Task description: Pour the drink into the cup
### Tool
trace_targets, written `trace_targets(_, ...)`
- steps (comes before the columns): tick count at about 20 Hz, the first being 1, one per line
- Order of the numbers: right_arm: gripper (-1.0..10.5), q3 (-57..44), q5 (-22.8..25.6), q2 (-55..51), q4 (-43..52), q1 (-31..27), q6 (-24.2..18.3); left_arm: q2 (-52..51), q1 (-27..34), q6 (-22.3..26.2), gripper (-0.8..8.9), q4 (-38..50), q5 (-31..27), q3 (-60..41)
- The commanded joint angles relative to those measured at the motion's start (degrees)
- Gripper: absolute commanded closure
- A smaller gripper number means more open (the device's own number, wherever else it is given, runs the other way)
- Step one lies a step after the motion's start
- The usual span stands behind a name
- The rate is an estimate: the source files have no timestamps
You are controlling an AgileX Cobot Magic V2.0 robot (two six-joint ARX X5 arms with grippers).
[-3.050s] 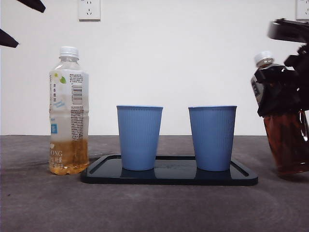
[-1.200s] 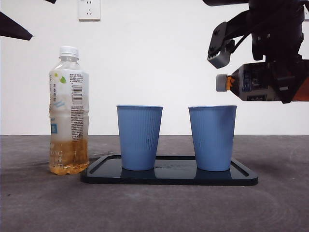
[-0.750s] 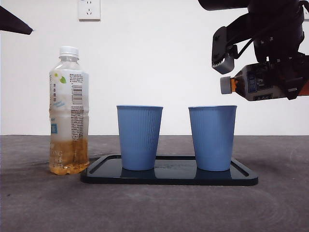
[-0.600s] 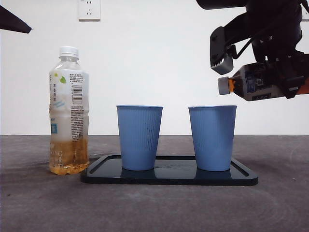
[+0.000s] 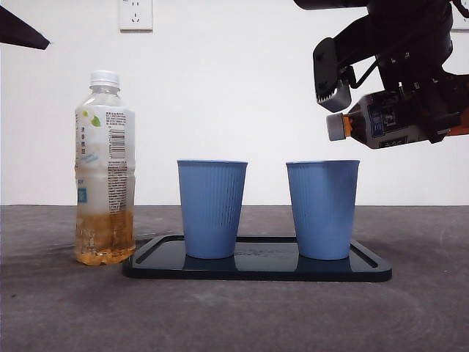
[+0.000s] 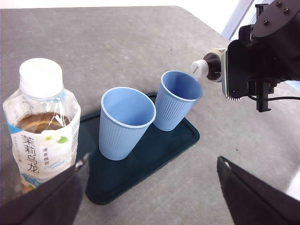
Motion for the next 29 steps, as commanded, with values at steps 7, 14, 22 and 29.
trace_targets(7,7.5,2.1,3.32,0.11,0.11,0.5,7.82,0.2,-0.26,1.09,3.77,0.37,0.04,0.28)
trace_targets(14,7.5,2.05,-9.35,-8.79,-1.92,-3.32,27.63,0.28,-0.26,1.07,3.77,0.02,0.04,0.28)
trace_targets(22,7.5,-14.19,-33.09,-31.89,25.49,-17.66,40.59,0.46,-0.26,1.05,3.78,-0.76,0.04,0.28)
trace_targets(29,7.5,-38.73,-47.45,-31.87,63.45,-25.64,44.76,2.67,-0.26,1.05,3.78,-0.92,0.02,0.28)
